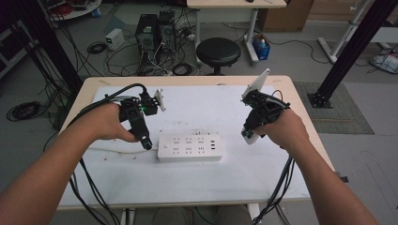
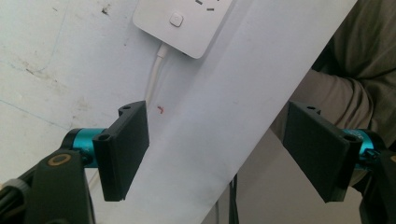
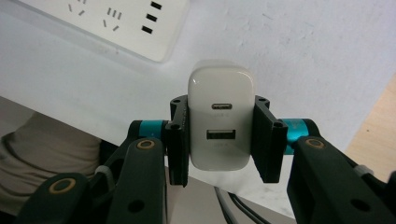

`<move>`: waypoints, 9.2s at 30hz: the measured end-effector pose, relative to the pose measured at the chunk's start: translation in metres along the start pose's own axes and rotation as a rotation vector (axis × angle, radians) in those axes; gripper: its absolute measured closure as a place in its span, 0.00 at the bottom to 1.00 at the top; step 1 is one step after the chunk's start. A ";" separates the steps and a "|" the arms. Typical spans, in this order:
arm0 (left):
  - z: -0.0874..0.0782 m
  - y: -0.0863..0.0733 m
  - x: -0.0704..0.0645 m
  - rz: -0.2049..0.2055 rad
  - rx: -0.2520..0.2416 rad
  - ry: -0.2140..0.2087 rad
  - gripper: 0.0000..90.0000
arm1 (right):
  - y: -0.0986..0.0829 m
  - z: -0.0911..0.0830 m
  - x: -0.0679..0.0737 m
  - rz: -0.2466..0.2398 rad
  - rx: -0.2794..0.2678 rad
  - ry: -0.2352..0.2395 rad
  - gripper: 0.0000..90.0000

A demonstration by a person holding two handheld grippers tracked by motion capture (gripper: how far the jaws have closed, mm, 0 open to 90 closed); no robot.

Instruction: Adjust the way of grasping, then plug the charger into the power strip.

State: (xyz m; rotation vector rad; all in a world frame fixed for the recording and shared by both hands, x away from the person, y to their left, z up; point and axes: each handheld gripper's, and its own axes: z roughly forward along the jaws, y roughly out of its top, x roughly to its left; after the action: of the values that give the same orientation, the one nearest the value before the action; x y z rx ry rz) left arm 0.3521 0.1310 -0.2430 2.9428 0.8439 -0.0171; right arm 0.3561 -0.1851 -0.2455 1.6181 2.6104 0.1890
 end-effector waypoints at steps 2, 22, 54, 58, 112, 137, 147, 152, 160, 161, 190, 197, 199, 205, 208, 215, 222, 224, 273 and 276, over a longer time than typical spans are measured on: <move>-0.001 -0.002 0.002 -0.002 0.002 0.000 0.26 | 0.001 0.000 0.000 0.008 0.004 0.000 0.69; -0.009 -0.009 0.009 -0.019 -0.017 0.019 0.26 | 0.005 -0.003 -0.006 -0.055 -0.002 -0.002 0.69; -0.002 -0.009 0.012 0.012 -0.016 -0.005 0.26 | 0.061 0.024 0.049 -0.755 0.036 -0.024 0.69; -0.002 -0.009 0.012 0.014 -0.020 -0.007 0.26 | 0.067 0.037 0.062 -0.826 0.031 -0.028 0.69; 0.011 -0.019 0.019 0.019 -0.023 -0.031 0.26 | 0.111 0.113 0.093 -1.085 0.094 0.050 0.69; 0.016 -0.015 0.024 0.018 -0.026 -0.041 0.26 | 0.111 0.123 0.109 -1.127 0.167 -0.036 0.70; 0.018 -0.013 0.025 0.021 -0.020 -0.040 0.23 | 0.107 0.124 0.100 -1.100 0.133 -0.008 0.70; 0.017 -0.012 0.027 0.032 -0.020 -0.041 0.23 | 0.110 0.126 0.108 -1.112 0.159 -0.036 0.70; 0.017 -0.009 0.028 0.029 -0.021 -0.049 0.23 | 0.108 0.127 0.105 -1.100 0.146 -0.031 0.70; 0.016 -0.009 0.029 0.033 -0.019 -0.048 0.23 | 0.108 0.127 0.103 -1.105 0.139 -0.027 0.70; 0.019 -0.011 0.033 0.030 -0.005 -0.061 0.23 | 0.112 0.135 0.109 -1.109 0.183 -0.043 0.70; 0.020 -0.011 0.035 0.037 -0.003 -0.054 0.23 | 0.112 0.132 0.102 -1.069 0.169 0.002 0.59; 0.023 -0.010 0.035 0.032 0.001 -0.059 0.23 | 0.111 0.131 0.102 -1.053 0.187 0.029 0.39; 0.026 -0.006 0.033 0.041 0.008 -0.055 0.23 | 0.107 0.124 0.107 -1.039 0.184 0.017 0.23; 0.027 -0.005 0.032 0.044 0.005 -0.059 0.23 | 0.105 0.115 0.106 -1.060 0.148 0.055 0.21; 0.026 -0.003 0.033 0.068 0.015 -0.062 0.23 | 0.095 0.094 0.103 -1.037 0.142 0.053 0.13; 0.029 -0.002 0.030 0.074 0.007 -0.075 0.23 | 0.077 0.064 0.092 -1.000 0.100 0.043 0.13; 0.028 -0.001 0.030 0.083 0.005 -0.071 0.23 | 0.071 0.056 0.087 -0.986 0.105 0.029 0.14; 0.001 0.011 0.001 0.117 -0.002 -0.054 0.23 | 0.013 0.002 0.034 -0.855 0.055 -0.042 0.14; 0.001 0.012 0.001 0.119 0.002 -0.056 0.23 | 0.013 0.003 0.035 -0.850 0.056 -0.042 0.14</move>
State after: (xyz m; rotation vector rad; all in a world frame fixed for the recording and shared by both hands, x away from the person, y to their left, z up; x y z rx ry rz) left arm 0.3593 0.1215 -0.2436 2.9732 0.6604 -0.0921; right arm 0.3524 -0.1483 -0.2460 0.3977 2.9998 0.0264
